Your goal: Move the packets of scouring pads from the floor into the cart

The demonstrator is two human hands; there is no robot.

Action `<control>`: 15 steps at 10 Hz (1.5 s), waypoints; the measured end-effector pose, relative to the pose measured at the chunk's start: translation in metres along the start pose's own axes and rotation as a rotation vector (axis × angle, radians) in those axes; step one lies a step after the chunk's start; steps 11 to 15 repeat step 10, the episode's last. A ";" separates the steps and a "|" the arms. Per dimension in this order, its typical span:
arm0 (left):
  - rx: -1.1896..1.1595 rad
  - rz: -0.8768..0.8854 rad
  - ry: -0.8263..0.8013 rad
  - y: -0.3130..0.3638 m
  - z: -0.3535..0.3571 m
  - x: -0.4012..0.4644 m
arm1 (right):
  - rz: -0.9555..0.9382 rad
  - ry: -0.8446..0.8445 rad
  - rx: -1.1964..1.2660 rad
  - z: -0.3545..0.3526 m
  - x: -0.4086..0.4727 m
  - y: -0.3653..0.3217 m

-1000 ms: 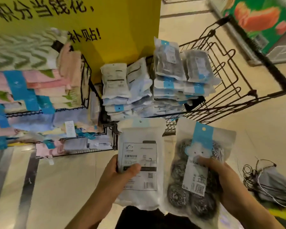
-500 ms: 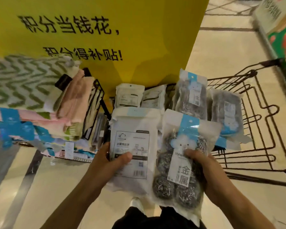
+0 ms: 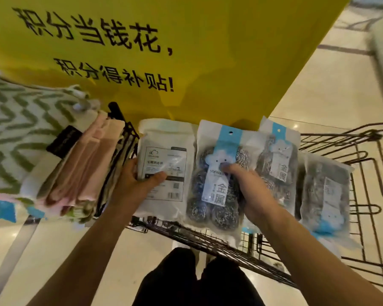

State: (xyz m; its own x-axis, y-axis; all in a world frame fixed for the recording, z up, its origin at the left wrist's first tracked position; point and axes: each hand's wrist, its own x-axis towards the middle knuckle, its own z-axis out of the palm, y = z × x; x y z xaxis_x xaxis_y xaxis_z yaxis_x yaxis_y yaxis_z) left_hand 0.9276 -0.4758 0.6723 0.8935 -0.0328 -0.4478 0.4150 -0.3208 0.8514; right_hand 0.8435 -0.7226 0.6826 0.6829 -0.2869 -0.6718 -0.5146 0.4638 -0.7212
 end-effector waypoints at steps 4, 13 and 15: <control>0.112 0.060 -0.059 -0.001 0.032 0.105 | -0.046 0.221 -0.145 0.046 0.101 -0.018; 0.675 0.341 0.151 -0.039 0.047 0.073 | -0.465 0.466 -0.697 0.052 0.042 -0.006; 0.675 0.341 0.151 -0.039 0.047 0.073 | -0.465 0.466 -0.697 0.052 0.042 -0.006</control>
